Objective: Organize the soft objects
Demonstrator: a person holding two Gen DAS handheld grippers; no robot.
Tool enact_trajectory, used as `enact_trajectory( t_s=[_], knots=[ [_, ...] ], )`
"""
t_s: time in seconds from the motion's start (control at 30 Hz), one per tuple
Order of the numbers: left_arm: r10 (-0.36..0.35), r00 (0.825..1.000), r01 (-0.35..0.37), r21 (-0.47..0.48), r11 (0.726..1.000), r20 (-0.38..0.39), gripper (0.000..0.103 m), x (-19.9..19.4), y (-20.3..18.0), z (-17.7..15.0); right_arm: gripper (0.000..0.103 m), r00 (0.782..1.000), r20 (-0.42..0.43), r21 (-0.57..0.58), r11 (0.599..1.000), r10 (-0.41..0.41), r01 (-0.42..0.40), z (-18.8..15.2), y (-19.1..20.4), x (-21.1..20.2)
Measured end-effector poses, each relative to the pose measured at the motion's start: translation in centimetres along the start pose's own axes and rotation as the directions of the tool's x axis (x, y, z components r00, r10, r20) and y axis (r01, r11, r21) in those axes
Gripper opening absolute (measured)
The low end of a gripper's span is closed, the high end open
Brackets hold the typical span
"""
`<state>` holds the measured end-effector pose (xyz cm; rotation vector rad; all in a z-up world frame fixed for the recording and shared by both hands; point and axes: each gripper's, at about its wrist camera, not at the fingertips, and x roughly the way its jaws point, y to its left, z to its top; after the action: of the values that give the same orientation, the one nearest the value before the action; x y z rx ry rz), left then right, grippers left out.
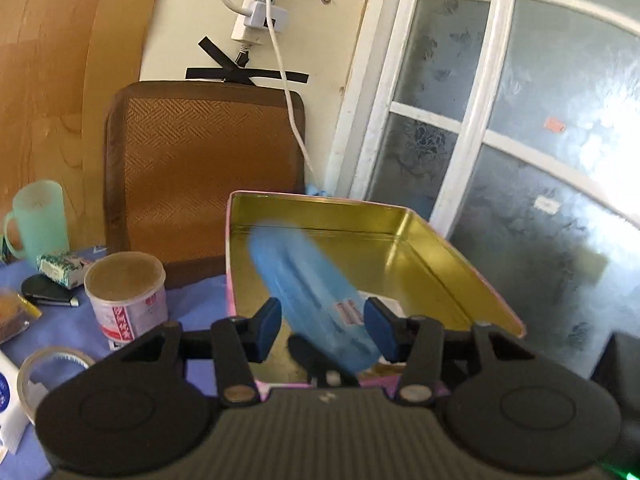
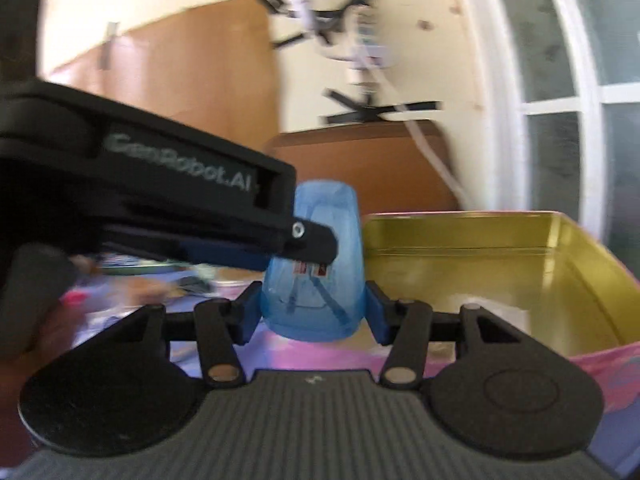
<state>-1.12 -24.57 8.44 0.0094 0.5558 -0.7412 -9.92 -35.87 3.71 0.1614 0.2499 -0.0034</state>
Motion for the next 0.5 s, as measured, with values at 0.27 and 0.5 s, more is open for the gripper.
enact_trajectory(
  t_s=[0.27, 0.5],
  knots=[
    [0.075, 0.996, -0.072, -0.057, 0.996, 0.057, 0.056, -5.1, 4.6, -2.9, 0.077, 0.994, 0.002, 0.062, 0.992, -0.111, 0.111, -0.9, -2.9, 1.4],
    [0.293, 0.955, -0.282, -0.19, 0.94, 0.033, 0.058, -11.5, 13.2, -8.0, 0.077, 0.989, 0.138, 0.035, 0.998, -0.056, 0.052, -0.7, -0.2, -1.4]
  ],
)
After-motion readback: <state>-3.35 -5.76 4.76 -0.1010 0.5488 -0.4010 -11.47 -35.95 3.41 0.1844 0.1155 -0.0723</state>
